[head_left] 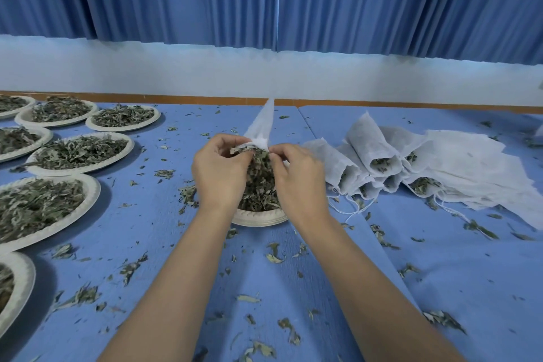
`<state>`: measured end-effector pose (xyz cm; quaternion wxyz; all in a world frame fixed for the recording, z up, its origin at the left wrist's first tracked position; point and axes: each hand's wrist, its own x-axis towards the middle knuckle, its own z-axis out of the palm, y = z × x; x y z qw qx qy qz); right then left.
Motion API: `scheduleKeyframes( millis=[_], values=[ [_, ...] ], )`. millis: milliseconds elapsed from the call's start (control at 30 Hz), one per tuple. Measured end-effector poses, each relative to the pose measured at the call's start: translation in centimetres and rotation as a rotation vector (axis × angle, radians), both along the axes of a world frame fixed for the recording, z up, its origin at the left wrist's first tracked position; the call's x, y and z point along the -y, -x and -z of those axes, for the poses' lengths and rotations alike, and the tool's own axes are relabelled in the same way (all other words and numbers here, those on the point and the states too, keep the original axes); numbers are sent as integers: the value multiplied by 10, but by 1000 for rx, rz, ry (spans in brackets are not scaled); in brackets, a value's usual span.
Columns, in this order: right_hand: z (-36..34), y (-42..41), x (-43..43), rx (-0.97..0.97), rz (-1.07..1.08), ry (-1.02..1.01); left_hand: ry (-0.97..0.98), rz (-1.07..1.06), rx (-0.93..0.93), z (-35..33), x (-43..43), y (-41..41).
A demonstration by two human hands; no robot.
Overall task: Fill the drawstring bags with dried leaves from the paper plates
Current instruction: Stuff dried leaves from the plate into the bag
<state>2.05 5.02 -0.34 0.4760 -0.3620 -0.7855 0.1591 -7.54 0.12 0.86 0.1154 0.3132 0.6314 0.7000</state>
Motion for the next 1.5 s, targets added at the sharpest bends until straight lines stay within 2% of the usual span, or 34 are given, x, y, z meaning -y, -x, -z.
scheduleKeyframes(
  millis=[167, 267, 333, 400, 567, 667, 833, 933, 1067, 1133, 1333, 1433, 1500],
  values=[
    [-2, 4, 4, -58, -104, 88, 43, -189, 22, -6, -10, -4],
    [-3, 5, 6, -173, -127, 269, 67, -202, -22, -7, -11, -9],
    [-5, 5, 6, -326, -166, 460, 63, -130, -54, -5, -7, -11],
    [-8, 3, 3, -431, -176, 568, 93, -36, -90, -3, -2, -10],
    [-9, 2, -5, -500, -163, 660, 145, 229, -86, -1, 8, -1],
    [-9, 3, -8, -535, -125, 691, 192, 326, -182, 2, 9, -2],
    [-10, 4, -4, -542, -167, 743, 149, 97, -278, 5, 4, -4],
    [-12, 4, -2, -477, -185, 723, 160, 25, -354, 5, 1, -3],
    [-9, 4, 1, -146, -36, 428, 194, -72, -414, 2, -3, -2],
    [-8, 6, 5, -50, 3, 350, 206, -112, -434, 2, -6, -4],
    [-9, 5, 8, -62, -57, 391, 281, -155, -467, -4, -11, -4],
    [-10, 3, 5, -127, -28, 381, 278, -90, -477, -4, -8, -3],
    [-10, 3, 2, -152, -30, 373, 243, -4, -414, -6, -5, -3]
  ],
)
